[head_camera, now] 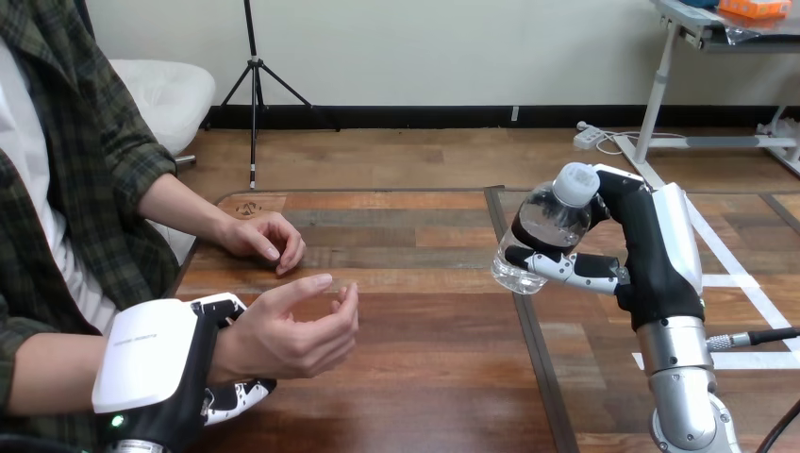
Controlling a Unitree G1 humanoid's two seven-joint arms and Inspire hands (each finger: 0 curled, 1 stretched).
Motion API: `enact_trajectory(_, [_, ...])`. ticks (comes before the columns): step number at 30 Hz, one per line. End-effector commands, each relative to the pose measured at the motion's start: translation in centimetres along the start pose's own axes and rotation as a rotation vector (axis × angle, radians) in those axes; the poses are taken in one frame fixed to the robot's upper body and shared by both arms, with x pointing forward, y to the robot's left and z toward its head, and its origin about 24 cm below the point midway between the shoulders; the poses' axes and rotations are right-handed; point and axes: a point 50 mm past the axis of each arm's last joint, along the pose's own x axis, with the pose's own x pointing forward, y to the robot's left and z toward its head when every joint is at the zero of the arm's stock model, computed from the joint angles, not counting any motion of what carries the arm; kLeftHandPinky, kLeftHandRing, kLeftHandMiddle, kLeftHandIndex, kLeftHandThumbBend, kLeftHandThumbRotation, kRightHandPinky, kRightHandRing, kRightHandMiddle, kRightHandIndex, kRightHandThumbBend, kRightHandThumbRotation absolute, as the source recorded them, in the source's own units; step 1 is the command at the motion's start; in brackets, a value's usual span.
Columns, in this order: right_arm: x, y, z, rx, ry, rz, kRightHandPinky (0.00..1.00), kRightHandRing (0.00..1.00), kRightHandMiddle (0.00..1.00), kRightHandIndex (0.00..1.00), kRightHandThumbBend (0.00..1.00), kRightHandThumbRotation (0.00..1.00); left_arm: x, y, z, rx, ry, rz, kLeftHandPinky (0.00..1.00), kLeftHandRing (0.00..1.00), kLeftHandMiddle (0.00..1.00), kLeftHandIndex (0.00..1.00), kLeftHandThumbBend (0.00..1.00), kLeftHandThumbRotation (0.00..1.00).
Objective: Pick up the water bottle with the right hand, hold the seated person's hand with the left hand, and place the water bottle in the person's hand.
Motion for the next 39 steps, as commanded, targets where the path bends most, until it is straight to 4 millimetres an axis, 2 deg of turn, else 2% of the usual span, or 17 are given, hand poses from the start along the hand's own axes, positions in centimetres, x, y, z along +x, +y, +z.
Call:
enact_trajectory(1, [3.0, -1.7, 2.2, 0.007, -0.127, -0.083, 0.42, 0.45, 0.49, 0.48, 0.75, 0.0, 0.7, -0.6, 2.0, -0.089, -0.078, 0.021, 0.36, 0.4, 0.43, 0.47, 0.8, 0.0])
enact_trajectory(18, [3.1, -1.8, 2.2, -0.006, -0.124, -0.087, 0.41, 0.44, 0.49, 0.48, 0.75, 0.0, 1.0, -0.5, 2.8, -0.142, -0.105, 0.063, 0.35, 0.38, 0.42, 0.45, 0.82, 0.0])
enact_trajectory(39, [3.2, -1.9, 2.2, -0.004, -0.13, -0.089, 0.4, 0.43, 0.48, 0.48, 0.75, 0.0, 1.8, 0.1, 5.1, -0.216, -0.183, 0.132, 0.33, 0.37, 0.4, 0.43, 0.85, 0.0])
